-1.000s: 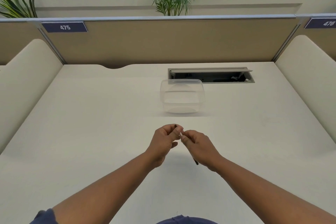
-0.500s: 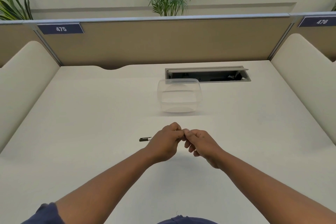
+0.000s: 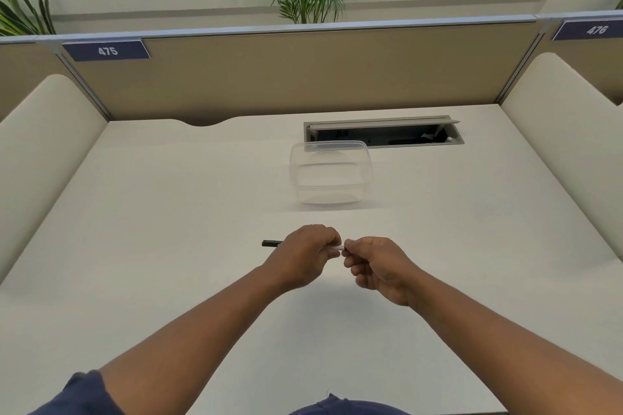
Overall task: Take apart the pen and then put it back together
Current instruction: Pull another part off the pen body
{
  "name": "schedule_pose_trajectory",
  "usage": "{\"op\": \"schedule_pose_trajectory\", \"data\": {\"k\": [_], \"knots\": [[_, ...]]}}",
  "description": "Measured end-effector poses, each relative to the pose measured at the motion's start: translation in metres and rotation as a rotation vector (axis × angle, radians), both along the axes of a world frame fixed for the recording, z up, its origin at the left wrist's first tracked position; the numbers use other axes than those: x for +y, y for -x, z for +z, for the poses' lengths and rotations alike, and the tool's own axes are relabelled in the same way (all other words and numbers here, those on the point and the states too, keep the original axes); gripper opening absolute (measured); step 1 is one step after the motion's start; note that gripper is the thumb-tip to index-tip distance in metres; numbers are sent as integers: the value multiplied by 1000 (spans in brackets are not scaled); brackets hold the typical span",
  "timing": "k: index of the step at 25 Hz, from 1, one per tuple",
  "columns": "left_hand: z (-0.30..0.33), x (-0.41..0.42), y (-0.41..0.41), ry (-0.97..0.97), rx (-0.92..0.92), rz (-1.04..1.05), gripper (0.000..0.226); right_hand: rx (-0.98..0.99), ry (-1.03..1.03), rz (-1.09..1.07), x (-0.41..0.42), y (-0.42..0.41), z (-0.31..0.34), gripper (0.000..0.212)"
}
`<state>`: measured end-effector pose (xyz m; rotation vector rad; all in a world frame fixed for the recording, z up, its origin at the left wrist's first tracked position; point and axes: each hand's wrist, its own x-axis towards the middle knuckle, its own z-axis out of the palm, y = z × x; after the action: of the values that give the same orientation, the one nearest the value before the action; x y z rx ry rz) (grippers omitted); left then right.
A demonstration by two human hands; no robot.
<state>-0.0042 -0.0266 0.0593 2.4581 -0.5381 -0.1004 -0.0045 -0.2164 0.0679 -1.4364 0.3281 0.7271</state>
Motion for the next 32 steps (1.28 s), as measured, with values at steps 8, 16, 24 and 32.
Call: {"op": "schedule_pose_trajectory", "data": {"k": [8, 16, 24, 32], "knots": [[2, 1, 2, -52, 9, 1, 16, -215, 101, 18, -2, 0, -4, 19], [3, -3, 5, -72, 44, -3, 18, -240, 82, 22, -6, 0, -8, 17], [1, -2, 8, -85, 62, 6, 17, -193, 59, 22, -7, 2, -8, 18], [0, -3, 13, -91, 62, 10, 16, -146, 55, 41, -11, 1, -9, 24]]}}
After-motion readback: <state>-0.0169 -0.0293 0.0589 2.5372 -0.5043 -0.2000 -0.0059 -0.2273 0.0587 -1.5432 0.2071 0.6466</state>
